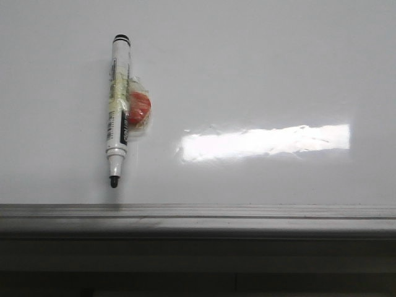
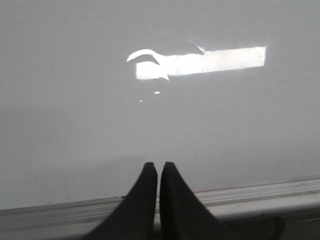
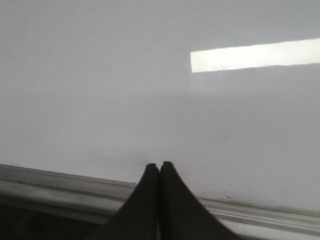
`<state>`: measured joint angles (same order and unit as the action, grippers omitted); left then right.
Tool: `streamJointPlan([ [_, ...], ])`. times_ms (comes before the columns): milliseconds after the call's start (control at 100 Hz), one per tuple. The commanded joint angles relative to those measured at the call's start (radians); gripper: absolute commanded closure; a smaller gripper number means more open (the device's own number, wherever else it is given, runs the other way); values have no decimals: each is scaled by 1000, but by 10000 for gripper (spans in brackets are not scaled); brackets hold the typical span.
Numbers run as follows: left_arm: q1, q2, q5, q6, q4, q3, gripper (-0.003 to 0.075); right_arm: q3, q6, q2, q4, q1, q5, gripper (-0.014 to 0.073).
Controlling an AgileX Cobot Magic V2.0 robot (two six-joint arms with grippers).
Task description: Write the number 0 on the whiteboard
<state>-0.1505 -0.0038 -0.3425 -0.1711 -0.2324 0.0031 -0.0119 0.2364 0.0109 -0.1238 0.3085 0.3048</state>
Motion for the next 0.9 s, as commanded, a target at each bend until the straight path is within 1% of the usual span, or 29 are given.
streamJointPlan([
  [0, 2, -28, 55, 11, 6, 34, 740, -13, 0, 18, -7, -7, -90, 662],
  [50, 2, -28, 76, 11, -26, 34, 740, -13, 0, 18, 3, -7, -131, 662],
  [100, 2, -28, 114, 11, -129, 34, 740, -13, 2, 18, 34, -7, -204, 662],
  [160, 2, -28, 159, 11, -390, 32, 740, -13, 2, 18, 109, -7, -305, 662],
  [200, 2, -28, 177, 11, -560, 32, 740, -13, 2, 18, 173, -7, -346, 662],
  [290, 2, -28, 206, 11, -814, 32, 740, -13, 2, 18, 261, -7, -405, 662],
  [360, 2, -28, 230, 11, -939, 32, 740, -13, 2, 18, 320, -7, -444, 662],
  [460, 2, -28, 229, 11, -1048, 29, 740, 5, 4, 18, 449, -7, -463, 662],
  [500, 2, -28, 216, -8, -1046, 18, 740, 18, 4, 18, 473, -7, -474, 662],
  [540, 2, -28, 184, -73, -1029, -8, 740, 40, 4, 18, 473, -7, -464, 662],
  [590, -2, -26, 127, -179, -985, -57, 740, 79, 4, 18, 464, -7, -403, 662],
  [630, -2, -22, 75, -244, -931, -108, 740, 124, -12, 16, 429, -7, -314, 661],
  [660, -2, -8, 43, -256, -884, -144, 740, 159, -26, 11, 392, -7, -242, 660],
  [690, -2, 10, 10, -256, -812, -191, 740, 199, -47, 3, 355, -7, -144, 657],
  [760, 2, 79, -72, -256, -658, -291, 740, 296, -98, -33, 266, -7, 28, 643],
  [830, 2, 183, -171, -256, -509, -392, 740, 385, -142, -84, 214, -7, 135, 605],
  [890, 2, 280, -252, -254, -415, -469, 739, 454, -186, -134, 192, -7, 180, 561],
])
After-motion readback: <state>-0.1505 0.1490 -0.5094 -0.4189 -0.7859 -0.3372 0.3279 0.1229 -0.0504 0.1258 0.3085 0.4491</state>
